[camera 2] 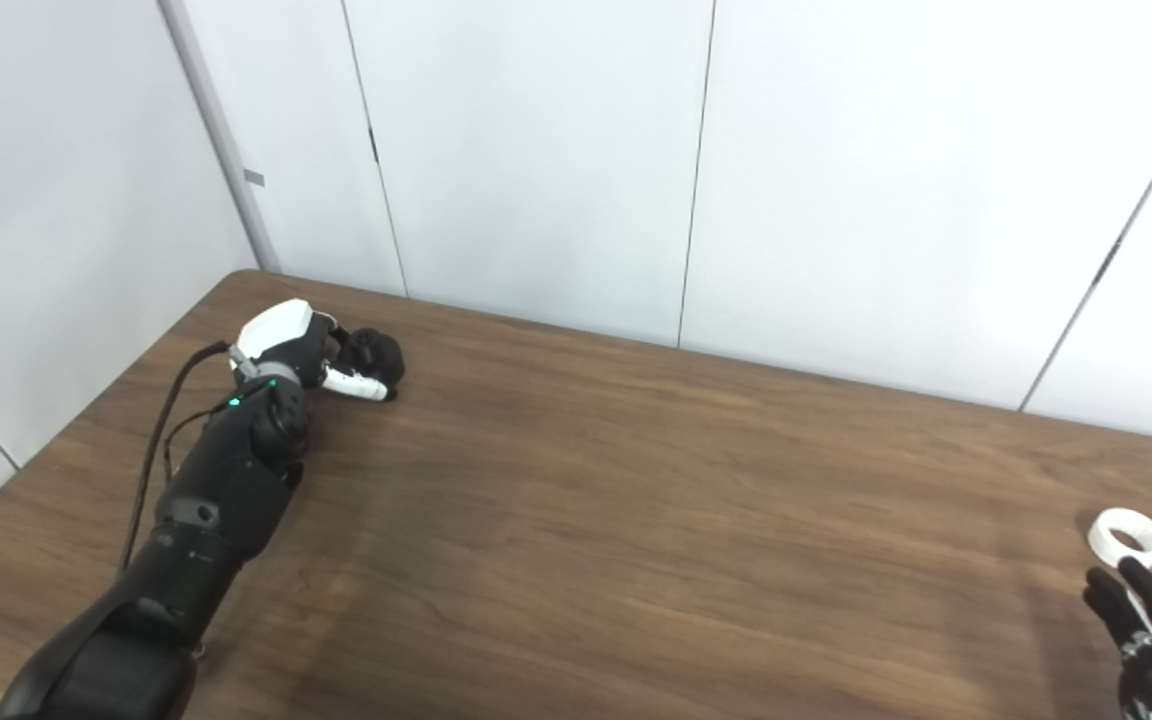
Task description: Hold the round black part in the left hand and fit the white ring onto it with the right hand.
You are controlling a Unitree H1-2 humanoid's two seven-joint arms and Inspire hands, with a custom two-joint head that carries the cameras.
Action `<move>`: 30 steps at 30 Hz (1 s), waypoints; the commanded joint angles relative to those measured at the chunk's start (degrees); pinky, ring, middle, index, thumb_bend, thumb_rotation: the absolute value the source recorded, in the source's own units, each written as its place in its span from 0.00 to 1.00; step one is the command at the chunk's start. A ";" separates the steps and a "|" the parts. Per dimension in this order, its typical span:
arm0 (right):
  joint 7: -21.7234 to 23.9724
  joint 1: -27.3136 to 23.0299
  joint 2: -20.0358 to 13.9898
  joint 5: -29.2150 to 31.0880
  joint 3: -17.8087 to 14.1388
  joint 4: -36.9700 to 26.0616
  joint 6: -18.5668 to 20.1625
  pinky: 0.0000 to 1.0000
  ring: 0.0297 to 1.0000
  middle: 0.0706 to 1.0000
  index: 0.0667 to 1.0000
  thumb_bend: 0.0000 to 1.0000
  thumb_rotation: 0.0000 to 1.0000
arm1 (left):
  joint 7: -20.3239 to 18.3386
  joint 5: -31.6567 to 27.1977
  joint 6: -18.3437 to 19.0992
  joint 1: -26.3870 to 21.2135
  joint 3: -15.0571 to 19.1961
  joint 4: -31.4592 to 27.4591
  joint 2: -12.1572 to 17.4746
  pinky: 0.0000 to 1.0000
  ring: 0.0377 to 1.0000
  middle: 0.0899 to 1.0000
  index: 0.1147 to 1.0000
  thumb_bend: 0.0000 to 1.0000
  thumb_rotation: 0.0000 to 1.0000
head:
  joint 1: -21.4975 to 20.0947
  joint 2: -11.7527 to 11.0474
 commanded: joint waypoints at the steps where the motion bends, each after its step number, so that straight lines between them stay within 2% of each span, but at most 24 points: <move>1: -0.10 3.93 2.21 0.71 1.04 3.28 -0.22 1.00 0.92 0.89 0.94 0.61 0.96 | 1.54 -0.09 -0.13 -2.66 0.45 -1.44 1.03 0.95 0.94 0.87 0.65 0.81 0.22 | 0.05 0.09; 4: 0.04 3.98 2.13 0.77 1.04 3.50 -0.50 1.00 0.92 0.90 0.94 0.61 0.96 | 3.18 -2.25 -0.22 -2.44 0.80 -1.66 0.82 0.93 0.92 0.85 0.59 0.74 0.12 | -0.02 0.09; 5: -0.02 4.02 2.13 0.71 1.02 3.45 -0.41 1.00 0.92 0.90 0.94 0.61 0.96 | 4.32 -3.66 -0.57 -2.25 1.13 -1.79 0.65 0.93 0.91 0.84 0.49 0.61 0.09 | -0.02 0.09; 8: -0.01 4.02 2.13 0.81 0.98 3.51 -0.30 1.00 0.92 0.89 0.94 0.61 0.96 | 7.24 -6.68 -1.76 -1.83 1.30 -1.81 0.52 0.91 0.86 0.76 0.43 0.53 0.05 | -0.02 0.09; 12: 0.08 3.93 2.08 0.87 0.98 3.78 -0.54 1.00 0.92 0.89 0.94 0.63 0.95 | 9.42 -8.86 -2.14 -1.75 0.42 -1.58 0.74 0.86 0.81 0.72 0.42 0.52 0.05 | -0.02 0.09; 17: -0.09 3.97 2.15 0.39 1.10 3.63 -0.65 1.00 0.92 0.88 0.94 0.63 0.95 | 11.01 -10.65 -2.88 -1.76 -0.85 -1.03 1.30 0.90 0.85 0.76 0.42 0.52 0.05 | -0.22 0.06; 25: -0.07 4.15 2.32 0.35 1.23 3.27 -0.38 1.00 0.93 0.88 0.94 0.63 0.96 | 12.31 -11.60 -3.69 -0.59 -2.75 -2.56 2.29 0.92 0.85 0.75 0.42 0.52 0.05 | -0.72 0.22; 30: -0.82 4.32 2.85 -0.36 1.30 2.52 0.52 1.00 0.93 0.88 0.93 0.64 0.96 | 11.38 -11.32 -3.86 1.69 -3.71 -7.70 2.91 0.94 0.85 0.75 0.42 0.52 0.05 | -1.41 0.34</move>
